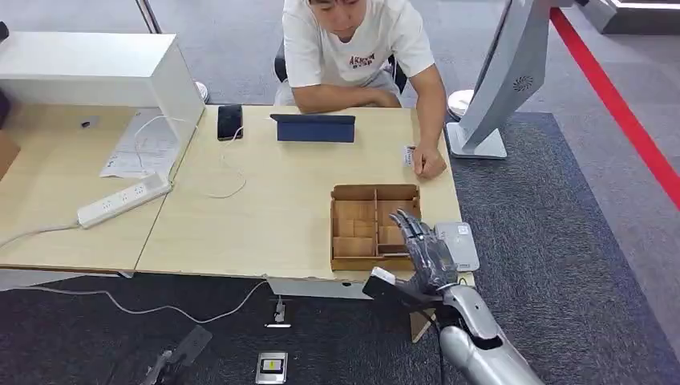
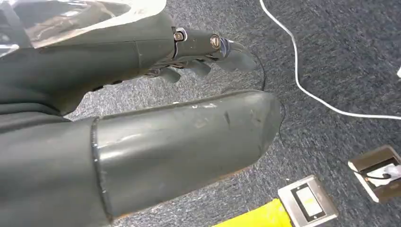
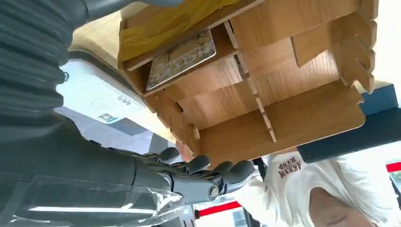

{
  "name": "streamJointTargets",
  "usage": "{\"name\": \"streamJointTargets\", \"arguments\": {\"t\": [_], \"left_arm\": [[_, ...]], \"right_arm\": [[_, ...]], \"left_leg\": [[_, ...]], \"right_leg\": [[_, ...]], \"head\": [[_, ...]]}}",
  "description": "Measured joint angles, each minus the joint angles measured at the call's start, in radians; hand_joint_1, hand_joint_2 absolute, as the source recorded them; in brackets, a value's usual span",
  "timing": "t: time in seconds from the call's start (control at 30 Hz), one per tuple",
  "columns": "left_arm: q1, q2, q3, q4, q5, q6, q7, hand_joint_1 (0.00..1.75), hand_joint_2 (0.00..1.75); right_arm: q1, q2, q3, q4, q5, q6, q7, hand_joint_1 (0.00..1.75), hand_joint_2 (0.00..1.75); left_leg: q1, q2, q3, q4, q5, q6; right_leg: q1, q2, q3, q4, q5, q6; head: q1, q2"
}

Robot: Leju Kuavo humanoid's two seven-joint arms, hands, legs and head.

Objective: Pass the card to the sensor for recognition and then transmit it.

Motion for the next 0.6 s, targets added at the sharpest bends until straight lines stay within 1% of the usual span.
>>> {"name": "streamJointTargets", "arguments": {"t": [0.17,0.37,0.6], "left_arm": [[0.001,0.0,0.0,0.0,0.001,0.0,-0.003,0.0,0.0],[0.001,0.0,0.0,0.0,0.003,-0.001,-0.006,0.0,0.0],[0.002,0.0,0.0,0.0,0.006,-0.001,-0.007,0.0,0.0]], "right_arm": [[0.0,-0.006,0.007,0.001,0.014,0.01,0.015,0.0,1.75],[0.0,-0.01,0.018,0.004,0.113,-0.015,0.02,0.0,1.75],[0.0,-0.01,0.024,0.011,0.122,-0.026,0.021,0.0,1.75]], "left_leg": [[0.0,0.0,0.0,0.0,0.0,0.0],[0.0,0.0,0.0,0.0,0.0,0.0],[0.0,0.0,0.0,0.0,0.0,0.0]], "right_leg": [[0.0,0.0,0.0,0.0,0.0,0.0],[0.0,0.0,0.0,0.0,0.0,0.0],[0.0,0.0,0.0,0.0,0.0,0.0]], "head": [[0.0,0.0],[0.0,0.0],[0.0,0.0]]}}
